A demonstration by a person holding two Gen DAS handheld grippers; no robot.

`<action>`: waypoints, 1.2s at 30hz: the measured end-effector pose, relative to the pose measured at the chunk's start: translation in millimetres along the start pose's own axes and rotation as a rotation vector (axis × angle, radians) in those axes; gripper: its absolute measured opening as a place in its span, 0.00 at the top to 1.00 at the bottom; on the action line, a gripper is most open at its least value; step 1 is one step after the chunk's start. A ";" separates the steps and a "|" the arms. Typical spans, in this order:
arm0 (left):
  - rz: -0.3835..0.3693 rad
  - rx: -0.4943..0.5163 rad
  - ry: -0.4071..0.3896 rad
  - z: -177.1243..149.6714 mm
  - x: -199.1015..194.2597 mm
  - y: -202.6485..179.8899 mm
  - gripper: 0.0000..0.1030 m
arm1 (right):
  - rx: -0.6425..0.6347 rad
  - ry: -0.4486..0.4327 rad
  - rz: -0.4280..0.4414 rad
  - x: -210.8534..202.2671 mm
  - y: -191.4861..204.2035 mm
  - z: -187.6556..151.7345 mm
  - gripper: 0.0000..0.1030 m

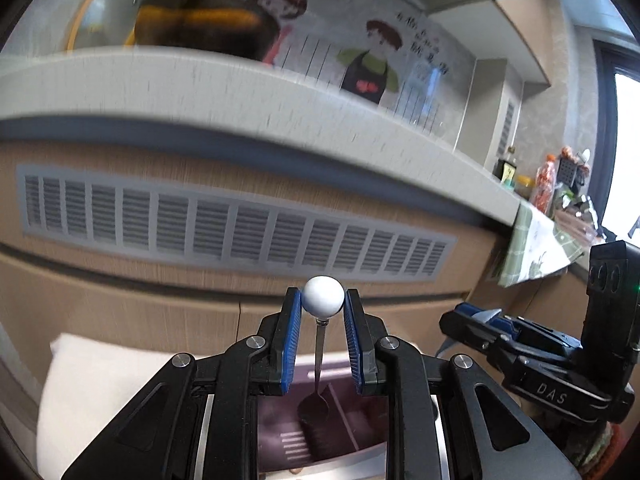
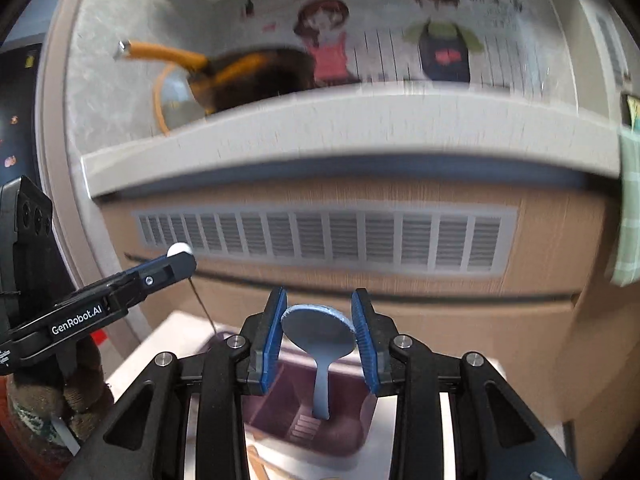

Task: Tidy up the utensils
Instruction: 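Lower both spoons into the caddy compartments and open both tools, then grasp a wooden chopstick with the right tool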

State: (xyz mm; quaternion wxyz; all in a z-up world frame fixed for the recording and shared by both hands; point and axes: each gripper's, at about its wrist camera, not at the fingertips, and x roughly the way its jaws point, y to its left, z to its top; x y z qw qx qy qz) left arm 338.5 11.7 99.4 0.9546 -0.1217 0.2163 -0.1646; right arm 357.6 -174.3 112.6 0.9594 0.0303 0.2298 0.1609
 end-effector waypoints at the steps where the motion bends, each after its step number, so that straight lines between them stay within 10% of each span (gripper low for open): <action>1: -0.006 -0.007 0.020 -3.7 4.8 1.7 0.78 | 0.005 0.022 0.003 5.3 -0.6 -4.4 0.70; 8: -0.048 -0.054 0.064 -9.9 -0.7 8.6 0.47 | 0.009 0.195 0.046 32.3 -4.2 -33.2 0.68; 17: 0.121 -0.072 0.119 -41.0 -57.4 52.4 0.44 | -0.139 -0.028 0.077 -50.7 8.1 -42.0 0.59; 26: 0.144 -0.140 0.484 -138.8 -39.9 88.2 0.44 | -0.362 0.390 0.171 16.4 46.2 -131.9 0.60; 36: 0.126 -0.163 0.505 -156.5 -56.0 88.0 0.44 | -0.336 0.506 0.167 79.4 44.2 -149.5 0.60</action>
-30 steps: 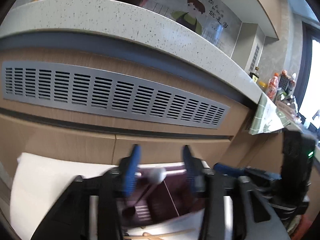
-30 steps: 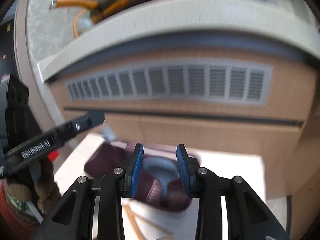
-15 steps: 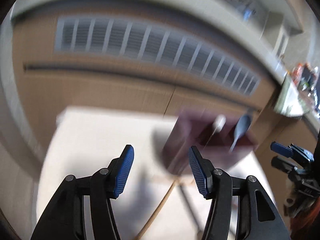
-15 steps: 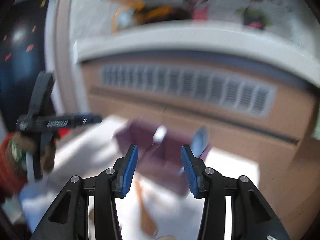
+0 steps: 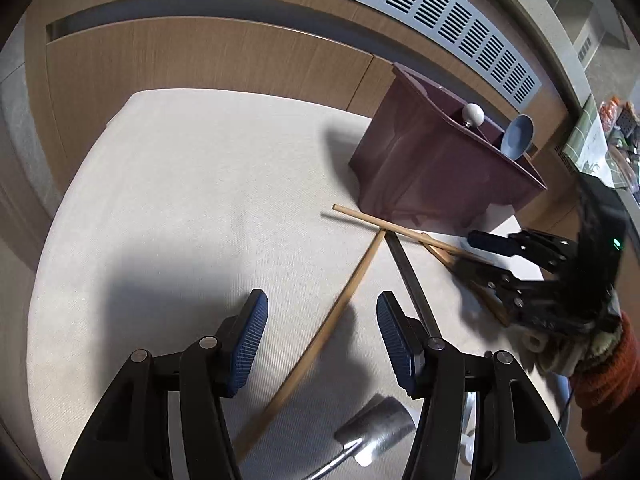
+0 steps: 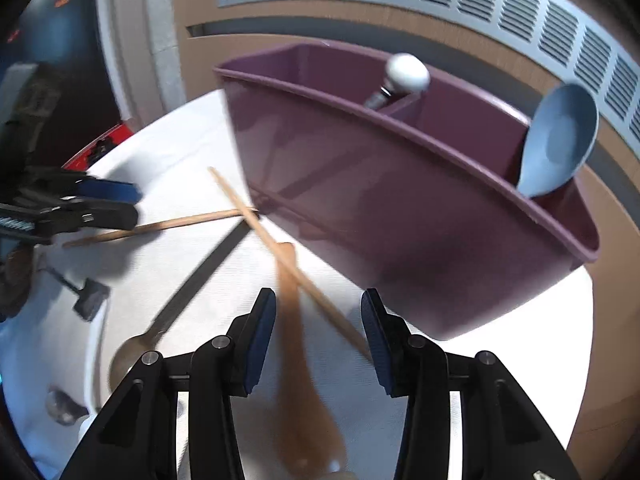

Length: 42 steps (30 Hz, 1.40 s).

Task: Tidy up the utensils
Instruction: 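Grasp a wooden chopstick with the right tool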

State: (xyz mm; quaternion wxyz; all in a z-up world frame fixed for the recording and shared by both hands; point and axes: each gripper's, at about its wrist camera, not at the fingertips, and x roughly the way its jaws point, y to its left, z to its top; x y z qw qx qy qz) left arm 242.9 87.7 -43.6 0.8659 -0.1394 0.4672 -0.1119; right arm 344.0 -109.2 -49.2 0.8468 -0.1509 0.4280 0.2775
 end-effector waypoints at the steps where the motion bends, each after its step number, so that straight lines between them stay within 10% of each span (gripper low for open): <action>1: -0.002 0.004 0.002 2.6 0.9 -0.7 0.44 | 0.025 0.007 0.015 1.9 -5.0 -1.0 0.60; 17: 0.010 0.064 0.043 -3.7 12.5 -25.6 0.44 | -0.025 0.115 0.254 -43.4 48.2 -55.5 0.69; 27: -0.036 0.109 0.087 -16.2 10.0 -41.5 0.44 | 0.095 0.031 0.032 -29.7 34.1 -8.5 0.71; 42: -0.004 0.176 0.129 -28.4 3.4 -50.2 0.44 | 0.048 0.015 0.048 12.1 60.4 31.1 0.77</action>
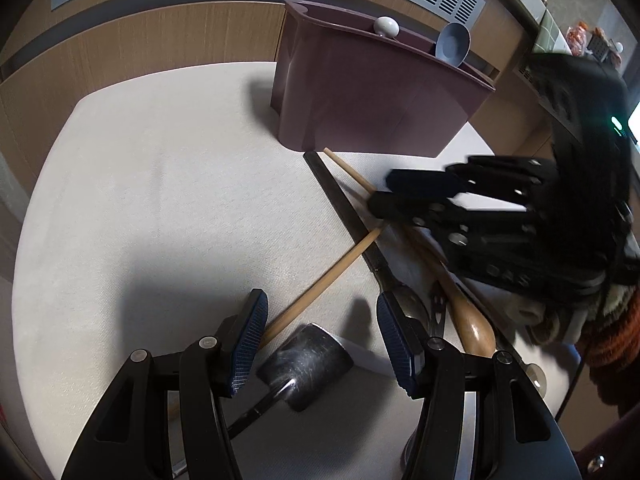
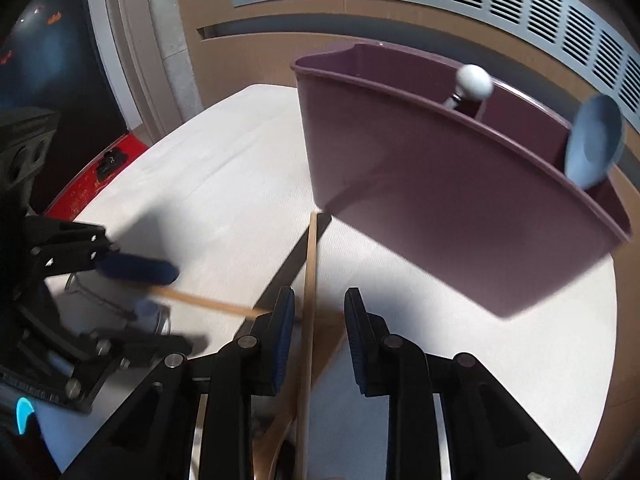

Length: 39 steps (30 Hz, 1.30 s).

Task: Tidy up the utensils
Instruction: 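Grasp a wooden chopstick with the right tool, then grasp the second wooden chopstick with the left tool while the right tool holds its chopstick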

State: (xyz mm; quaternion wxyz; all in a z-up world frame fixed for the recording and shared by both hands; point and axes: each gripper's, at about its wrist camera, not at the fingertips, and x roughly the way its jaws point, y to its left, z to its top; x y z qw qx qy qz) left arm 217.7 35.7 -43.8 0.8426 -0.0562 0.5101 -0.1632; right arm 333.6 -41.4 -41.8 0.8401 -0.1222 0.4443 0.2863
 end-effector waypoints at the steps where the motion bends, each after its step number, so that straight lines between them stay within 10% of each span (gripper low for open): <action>1: 0.004 0.001 0.001 -0.6 -0.4 -0.2 0.44 | 0.000 0.008 0.015 3.5 -0.5 1.5 0.77; 4: 0.027 0.004 0.004 -1.8 -2.5 0.0 0.44 | 0.019 0.025 0.058 11.3 -4.1 1.9 0.95; 16: 0.331 -0.016 -0.035 13.7 -0.9 42.1 0.44 | 0.122 -0.022 -0.061 -44.2 -50.0 -47.7 0.95; 24: 0.170 -0.024 -0.001 16.1 0.0 34.7 0.44 | 0.135 0.001 -0.082 -51.2 -57.3 -66.3 0.94; 29: 0.241 0.046 -0.003 33.1 15.1 19.8 0.67 | 0.136 0.009 -0.095 -53.1 -55.3 -73.5 0.93; 39: 0.215 0.031 0.021 44.2 18.5 27.8 0.68 | 0.122 -0.024 -0.168 -61.9 -60.0 -89.5 0.88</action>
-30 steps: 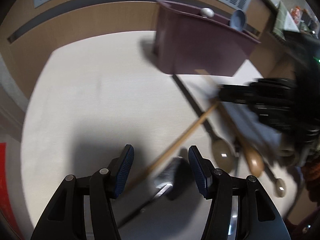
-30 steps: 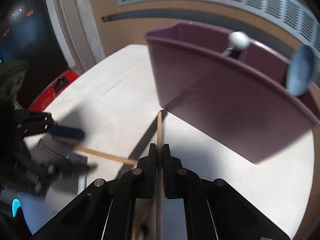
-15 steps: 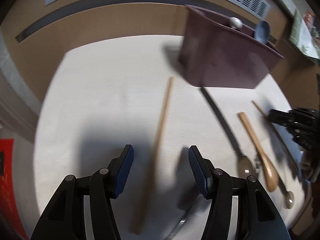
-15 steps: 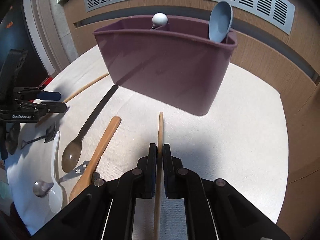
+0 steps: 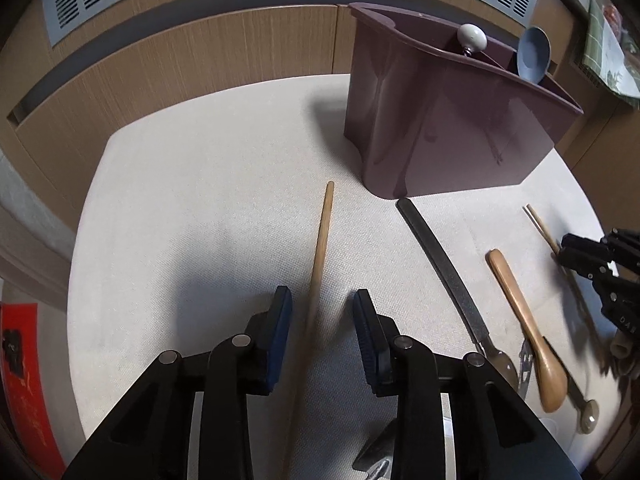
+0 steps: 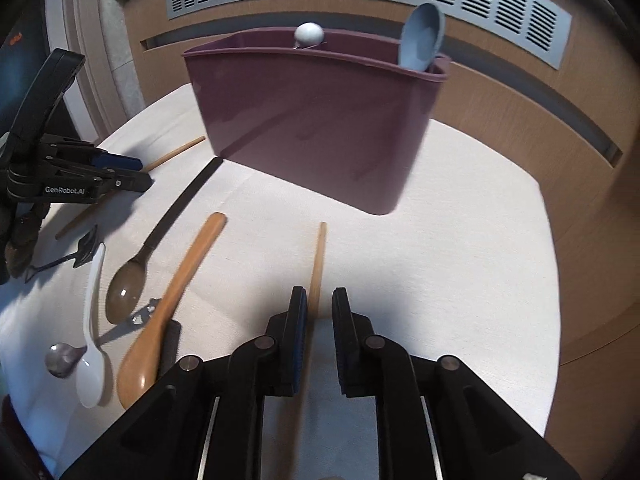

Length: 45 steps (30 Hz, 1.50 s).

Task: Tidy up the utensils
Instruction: 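Grasp the second wooden chopstick with the left tool while the right tool holds its chopstick, then lift both chopsticks upright above the maroon caddy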

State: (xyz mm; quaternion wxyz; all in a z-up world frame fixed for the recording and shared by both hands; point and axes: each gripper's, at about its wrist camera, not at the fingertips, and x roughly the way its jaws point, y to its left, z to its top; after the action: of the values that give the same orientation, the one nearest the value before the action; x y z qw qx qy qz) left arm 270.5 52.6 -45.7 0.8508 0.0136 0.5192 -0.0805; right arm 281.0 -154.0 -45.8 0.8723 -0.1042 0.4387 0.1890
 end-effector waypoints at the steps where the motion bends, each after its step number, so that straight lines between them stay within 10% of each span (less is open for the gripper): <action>1: -0.001 -0.004 -0.004 3.7 6.6 0.3 0.68 | 0.004 -0.003 -0.003 -1.2 -1.4 -1.1 0.87; 9: 0.021 0.021 -0.077 11.3 14.1 -12.4 0.93 | 0.065 0.001 0.065 -7.1 -9.8 -4.9 0.86; 26: -0.116 -0.098 -0.351 -8.7 -90.6 -13.7 0.94 | 0.073 0.027 0.016 6.5 0.1 5.9 0.95; 45: -0.208 -0.139 -0.549 -29.1 -186.8 -45.9 0.94 | 0.137 -0.350 -0.019 -142.9 8.0 4.4 0.95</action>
State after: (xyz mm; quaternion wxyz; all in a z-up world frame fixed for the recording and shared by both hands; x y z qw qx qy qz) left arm 154.2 33.3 109.1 0.9454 -0.1202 0.2728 -0.1320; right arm 203.2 -179.2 71.7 0.9422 -0.0142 0.2912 0.1654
